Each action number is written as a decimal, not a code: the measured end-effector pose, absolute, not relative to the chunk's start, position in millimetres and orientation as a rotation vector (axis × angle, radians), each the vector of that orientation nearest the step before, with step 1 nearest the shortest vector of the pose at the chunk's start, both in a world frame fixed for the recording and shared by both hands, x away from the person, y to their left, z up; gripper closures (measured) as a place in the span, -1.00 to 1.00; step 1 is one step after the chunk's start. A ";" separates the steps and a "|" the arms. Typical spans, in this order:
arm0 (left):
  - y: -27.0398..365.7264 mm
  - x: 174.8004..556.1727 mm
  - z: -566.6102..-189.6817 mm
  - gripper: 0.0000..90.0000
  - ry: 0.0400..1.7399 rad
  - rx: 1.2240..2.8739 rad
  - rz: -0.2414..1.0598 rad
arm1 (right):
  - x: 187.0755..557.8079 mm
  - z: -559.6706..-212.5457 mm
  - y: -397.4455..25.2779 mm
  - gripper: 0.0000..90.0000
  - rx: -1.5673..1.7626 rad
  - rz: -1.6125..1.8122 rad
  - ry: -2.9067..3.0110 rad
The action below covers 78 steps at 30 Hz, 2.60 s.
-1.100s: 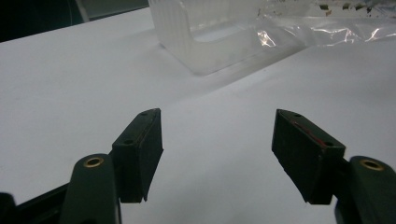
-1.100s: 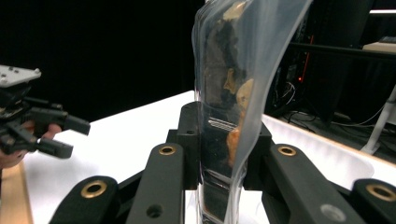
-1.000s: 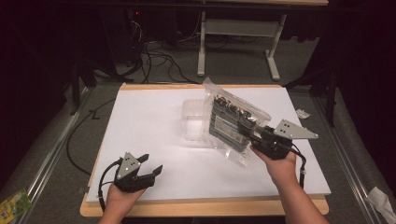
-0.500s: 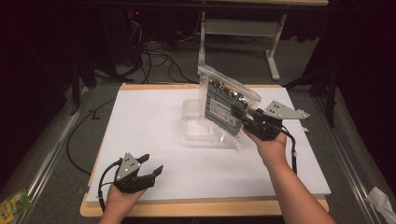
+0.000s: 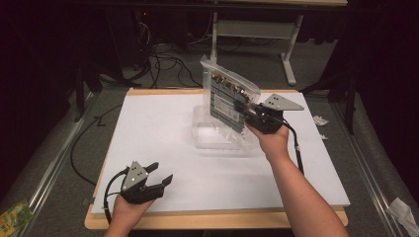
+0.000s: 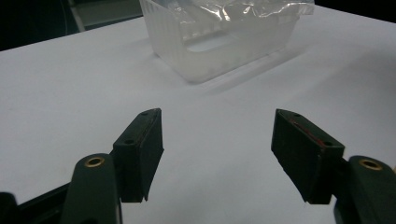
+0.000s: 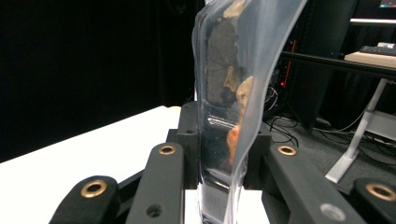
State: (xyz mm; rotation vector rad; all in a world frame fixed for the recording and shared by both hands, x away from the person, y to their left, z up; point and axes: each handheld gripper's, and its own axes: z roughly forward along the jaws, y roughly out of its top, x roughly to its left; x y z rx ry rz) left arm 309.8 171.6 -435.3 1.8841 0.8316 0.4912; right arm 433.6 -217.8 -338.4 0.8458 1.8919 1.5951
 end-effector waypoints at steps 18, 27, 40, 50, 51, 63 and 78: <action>169.1 312.3 -437.1 -0.24 0.829 1.889 0.473 | 467.1 -350.4 -203.7 0.68 0.880 1.602 1.894; 169.0 312.2 -437.5 -0.24 0.825 1.891 0.467 | 471.1 -351.0 -197.4 0.68 0.893 1.593 1.899; 166.9 311.3 -438.3 -0.24 0.811 1.904 0.453 | 480.8 -363.3 -190.1 0.68 0.883 1.548 1.945; 166.9 312.1 -438.6 -0.24 0.814 1.898 0.437 | 484.9 -373.9 -188.3 0.68 0.902 1.523 1.965; 167.2 312.1 -438.6 -0.24 0.814 1.896 0.434 | 484.9 -375.8 -188.5 0.68 0.909 1.522 1.965; 165.2 311.9 -439.0 -0.24 0.813 1.894 0.424 | 477.3 -389.6 -191.9 0.68 0.929 1.505 1.978; 164.6 313.5 -439.8 -0.24 0.826 1.883 0.401 | 461.9 -411.7 -198.2 0.68 0.918 1.510 1.955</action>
